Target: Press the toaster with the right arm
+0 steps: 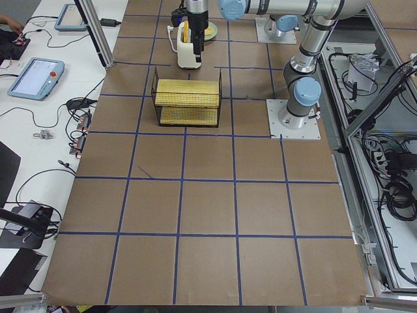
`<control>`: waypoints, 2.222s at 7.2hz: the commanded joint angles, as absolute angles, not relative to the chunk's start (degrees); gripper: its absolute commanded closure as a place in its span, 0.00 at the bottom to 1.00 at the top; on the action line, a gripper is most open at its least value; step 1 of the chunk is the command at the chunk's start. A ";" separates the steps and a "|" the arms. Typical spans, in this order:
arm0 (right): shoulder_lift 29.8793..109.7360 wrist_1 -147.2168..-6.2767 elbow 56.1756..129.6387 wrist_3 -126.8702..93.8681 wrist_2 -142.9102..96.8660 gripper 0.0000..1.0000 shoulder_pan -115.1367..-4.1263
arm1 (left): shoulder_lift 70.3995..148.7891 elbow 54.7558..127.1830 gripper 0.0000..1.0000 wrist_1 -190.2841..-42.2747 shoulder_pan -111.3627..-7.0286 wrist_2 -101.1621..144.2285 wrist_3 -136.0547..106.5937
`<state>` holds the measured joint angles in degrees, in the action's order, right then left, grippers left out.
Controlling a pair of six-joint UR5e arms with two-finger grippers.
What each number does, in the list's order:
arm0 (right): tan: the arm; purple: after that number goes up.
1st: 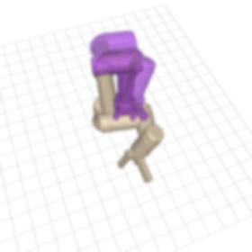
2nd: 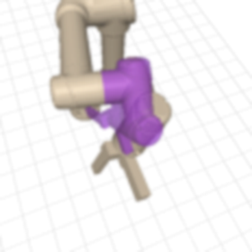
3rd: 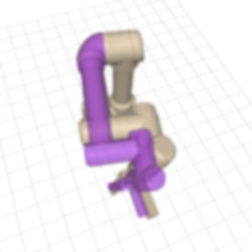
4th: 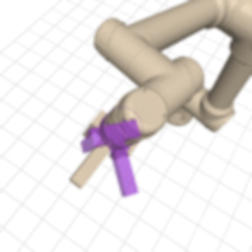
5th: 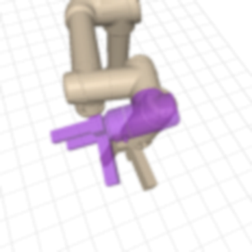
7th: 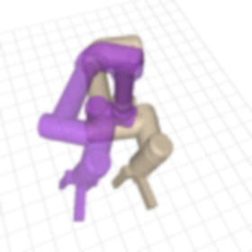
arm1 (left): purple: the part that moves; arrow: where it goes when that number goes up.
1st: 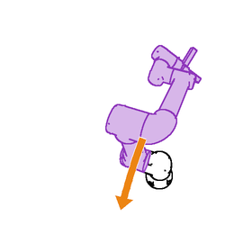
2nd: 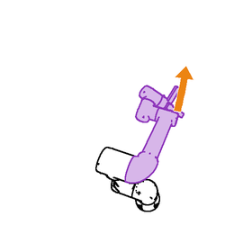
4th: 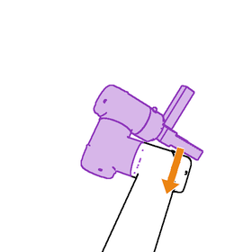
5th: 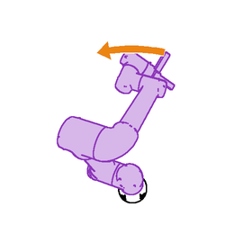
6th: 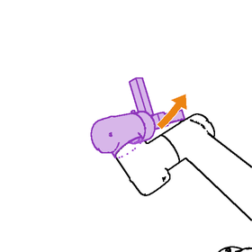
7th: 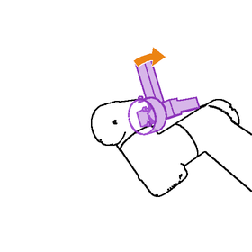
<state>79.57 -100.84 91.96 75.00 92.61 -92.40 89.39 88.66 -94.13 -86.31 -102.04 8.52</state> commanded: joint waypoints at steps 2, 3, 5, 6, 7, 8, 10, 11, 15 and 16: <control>78.40 -107.58 96.32 80.24 91.94 0.97 -92.37 | 89.39 88.68 0.00 -94.13 -86.31 -102.04 8.44; 78.22 -108.36 97.98 80.16 89.93 0.97 -92.46 | 89.38 88.68 0.00 -94.13 -86.31 -102.04 8.52; 78.31 -112.23 100.54 80.16 90.35 0.97 -92.20 | 89.38 88.68 0.00 -94.13 -86.31 -102.04 8.53; 78.22 -112.76 100.81 80.24 90.35 0.97 -92.20 | 89.38 88.68 0.00 -94.13 -86.31 -102.04 8.44; 78.22 -112.85 100.81 80.24 89.92 0.97 -92.20 | 89.38 88.68 0.00 -94.13 -86.31 -102.04 8.52; 77.35 -113.63 100.81 80.16 89.74 0.97 -92.20 | 89.38 88.68 0.00 -94.13 -86.31 -102.04 8.44; 75.86 -115.05 100.72 80.33 90.09 0.97 -92.20 | 89.38 88.68 0.00 -94.13 -86.31 -102.04 8.44; 75.68 -115.40 100.72 80.25 89.91 0.97 -92.20 | 89.38 88.68 0.00 -94.22 -86.31 -102.04 8.44; 73.66 -117.07 100.81 80.24 89.74 0.97 -92.29 | 89.38 88.68 0.00 -94.13 -86.31 -102.04 8.53; 73.39 -117.85 100.98 80.24 89.82 0.97 -92.37 | 89.38 88.68 0.00 -94.13 -86.31 -102.04 8.44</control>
